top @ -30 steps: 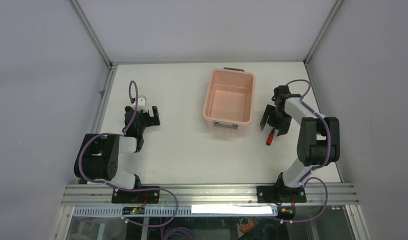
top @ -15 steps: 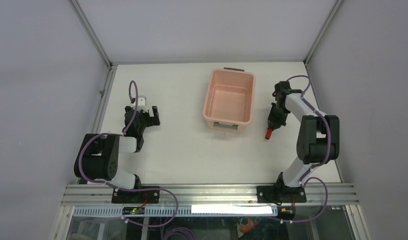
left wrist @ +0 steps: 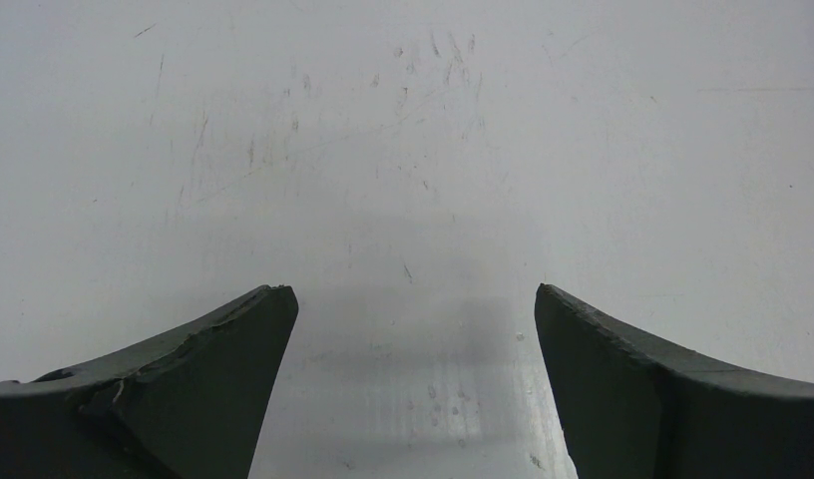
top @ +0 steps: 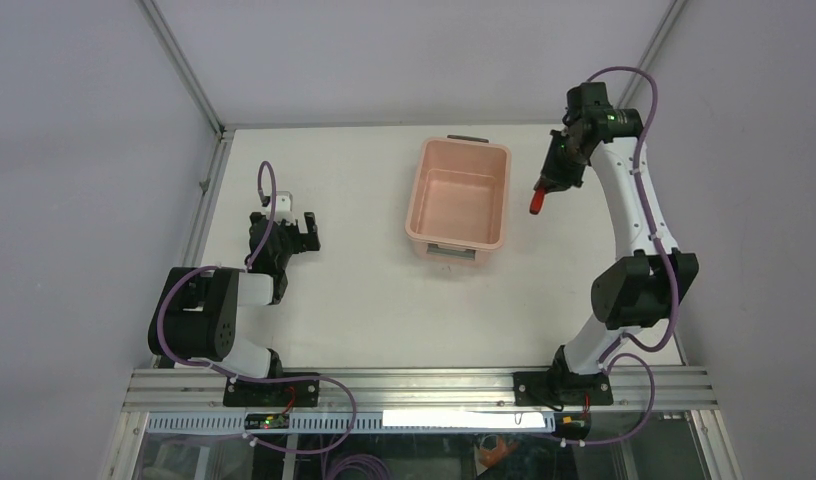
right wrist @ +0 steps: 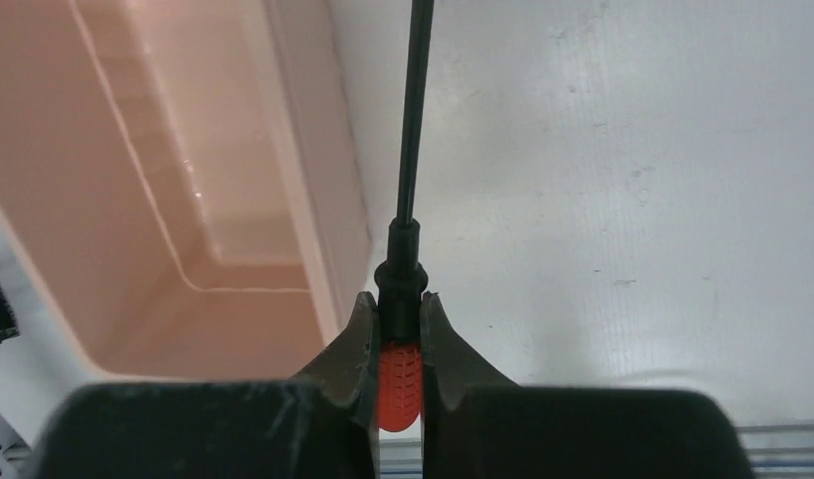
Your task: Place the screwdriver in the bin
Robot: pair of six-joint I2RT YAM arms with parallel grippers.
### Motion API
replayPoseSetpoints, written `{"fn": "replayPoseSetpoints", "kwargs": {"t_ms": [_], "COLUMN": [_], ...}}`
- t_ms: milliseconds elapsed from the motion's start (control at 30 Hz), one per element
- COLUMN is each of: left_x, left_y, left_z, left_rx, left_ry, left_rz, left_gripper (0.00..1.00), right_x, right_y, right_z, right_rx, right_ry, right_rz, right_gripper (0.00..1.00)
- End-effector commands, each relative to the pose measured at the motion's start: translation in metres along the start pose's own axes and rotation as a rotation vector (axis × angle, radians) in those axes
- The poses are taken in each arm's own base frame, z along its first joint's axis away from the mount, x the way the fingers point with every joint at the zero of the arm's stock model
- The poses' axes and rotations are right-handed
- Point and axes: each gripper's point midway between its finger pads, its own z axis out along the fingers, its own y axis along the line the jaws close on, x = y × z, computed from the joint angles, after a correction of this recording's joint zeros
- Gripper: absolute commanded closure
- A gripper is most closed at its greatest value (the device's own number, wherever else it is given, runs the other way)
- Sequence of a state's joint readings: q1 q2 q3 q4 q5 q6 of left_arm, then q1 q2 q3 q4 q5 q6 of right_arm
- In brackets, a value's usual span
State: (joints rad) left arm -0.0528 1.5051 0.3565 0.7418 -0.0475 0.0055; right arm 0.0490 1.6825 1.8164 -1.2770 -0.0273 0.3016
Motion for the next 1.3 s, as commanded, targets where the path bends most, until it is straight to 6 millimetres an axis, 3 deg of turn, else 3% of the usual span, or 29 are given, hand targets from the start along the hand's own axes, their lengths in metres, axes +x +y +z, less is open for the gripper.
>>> {"fn": "replayPoseSetpoints", "kwargs": {"t_ms": [0,167,300,567,767,867,1067,1267], "left_x": [-0.028,-0.028,-0.027,-0.028,-0.028,-0.028,-0.028,-0.028], "left_y": [-0.005,-0.005,-0.005,-0.005,-0.006,-0.005,-0.006,-0.005], "left_z": [0.006,0.006,0.006,0.006,0.006,0.006,0.006,0.006], "left_rx": [0.011,0.011,0.010,0.011,0.011,0.010,0.011,0.010], "left_ry": [-0.092,-0.090,-0.089,-0.091,-0.091,-0.091,-0.090,-0.090], "left_rz": [-0.025,-0.026,-0.025,-0.025,-0.025,-0.025,-0.025,-0.025], "left_gripper": [0.01,0.01,0.01,0.01,0.01,0.01,0.01,0.01], "right_x": [-0.004,-0.011,-0.006,0.044,0.076,0.083,0.082,0.060], "right_y": [0.070,0.144,0.169,0.168,0.153,0.148,0.140,0.155], "right_z": [-0.014,-0.002,0.032,0.133,0.175,0.182,0.179,0.139], "right_rx": [-0.178,-0.256,-0.199,-0.048,0.034,0.049,0.085,0.023], "right_ry": [-0.059,-0.173,-0.186,-0.038,0.026,0.022,-0.006,-0.084], "right_rz": [-0.009,-0.053,-0.100,-0.185,-0.205,-0.200,-0.200,-0.208], "right_gripper": [1.00,1.00,1.00,1.00,1.00,0.96,0.51,0.42]}}
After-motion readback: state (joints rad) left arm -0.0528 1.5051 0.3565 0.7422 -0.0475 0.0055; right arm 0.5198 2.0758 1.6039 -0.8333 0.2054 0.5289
